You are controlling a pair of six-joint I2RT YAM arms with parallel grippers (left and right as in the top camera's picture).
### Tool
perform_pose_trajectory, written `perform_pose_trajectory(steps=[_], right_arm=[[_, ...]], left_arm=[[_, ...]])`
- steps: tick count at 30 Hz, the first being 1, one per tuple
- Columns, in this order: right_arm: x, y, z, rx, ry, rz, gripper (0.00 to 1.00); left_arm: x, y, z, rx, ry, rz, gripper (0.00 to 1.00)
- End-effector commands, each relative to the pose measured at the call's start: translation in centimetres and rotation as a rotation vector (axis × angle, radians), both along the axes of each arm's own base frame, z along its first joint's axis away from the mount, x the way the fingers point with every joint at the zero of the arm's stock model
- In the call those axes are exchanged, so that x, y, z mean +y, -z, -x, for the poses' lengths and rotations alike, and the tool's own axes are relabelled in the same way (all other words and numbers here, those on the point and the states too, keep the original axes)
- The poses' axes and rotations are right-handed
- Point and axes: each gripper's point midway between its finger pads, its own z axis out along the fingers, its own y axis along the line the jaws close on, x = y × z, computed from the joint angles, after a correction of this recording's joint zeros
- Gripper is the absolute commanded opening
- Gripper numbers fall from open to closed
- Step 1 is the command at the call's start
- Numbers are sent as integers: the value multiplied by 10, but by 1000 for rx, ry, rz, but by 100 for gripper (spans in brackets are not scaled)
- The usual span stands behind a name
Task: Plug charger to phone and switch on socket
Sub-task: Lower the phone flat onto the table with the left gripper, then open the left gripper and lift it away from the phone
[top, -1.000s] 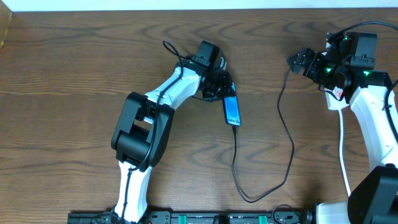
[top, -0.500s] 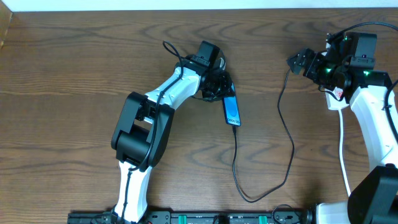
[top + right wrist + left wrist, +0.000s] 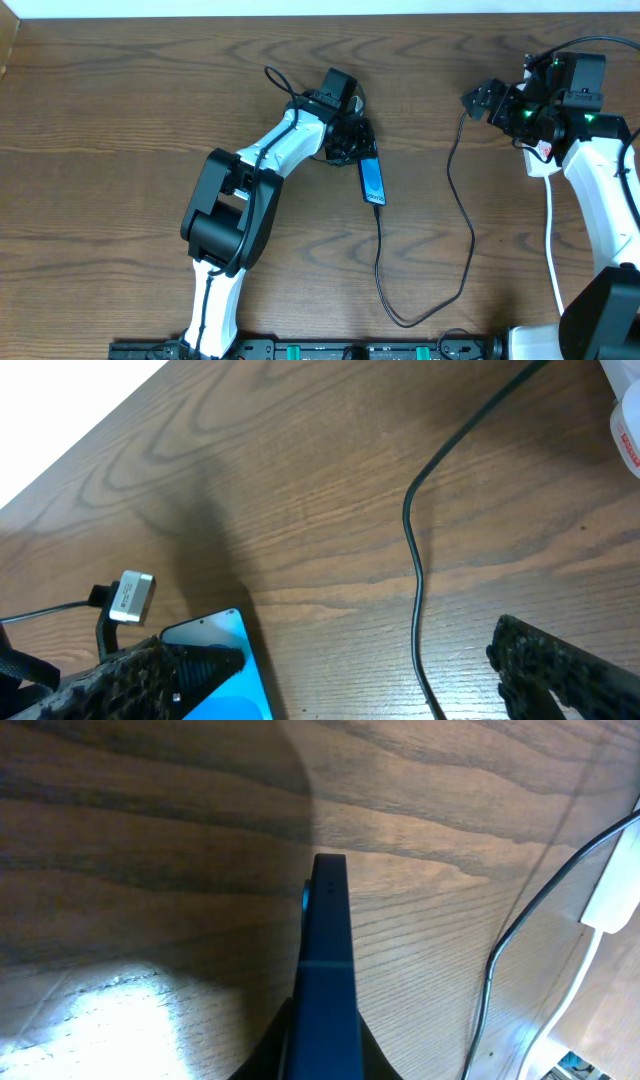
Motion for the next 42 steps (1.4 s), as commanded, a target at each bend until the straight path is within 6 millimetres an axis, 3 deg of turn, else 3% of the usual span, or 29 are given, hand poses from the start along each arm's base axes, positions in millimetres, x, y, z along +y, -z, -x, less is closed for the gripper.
perform_pose_trajectory(steps=[1,6,15,20,26,28,29,33,42], right_arm=[[-1,-3,1,-9,-6,16,99],[-1,-2,2,-2,-7,15,99],[-1,-1,2,-1,-7,14,99],[-1,-2,2,-1,-7,14,99],[-1,-2,2,-1,-7,14,99],[-1,-2,2,-1,-7,14,99],[-1,-2,2,-1,-6,14,99],[-1,-2,2,-1,-6,14,99],[-1,-2,2,-1,-6,14,99]], left_arm=[[3,9,5,13,1,-24,7],[12,22,11,25,-11,-68,8],[13,23,11,23,-12,-74,8],[13,23,11,23,-13,-74,31],[13,23,11,22,-14,-77,36],[14,23,10,15,-8,-81,49],[14,23,10,-9,27,-83,60],[15,24,11,-45,86,-89,76],[55,38,7,-27,29,-249,84]])
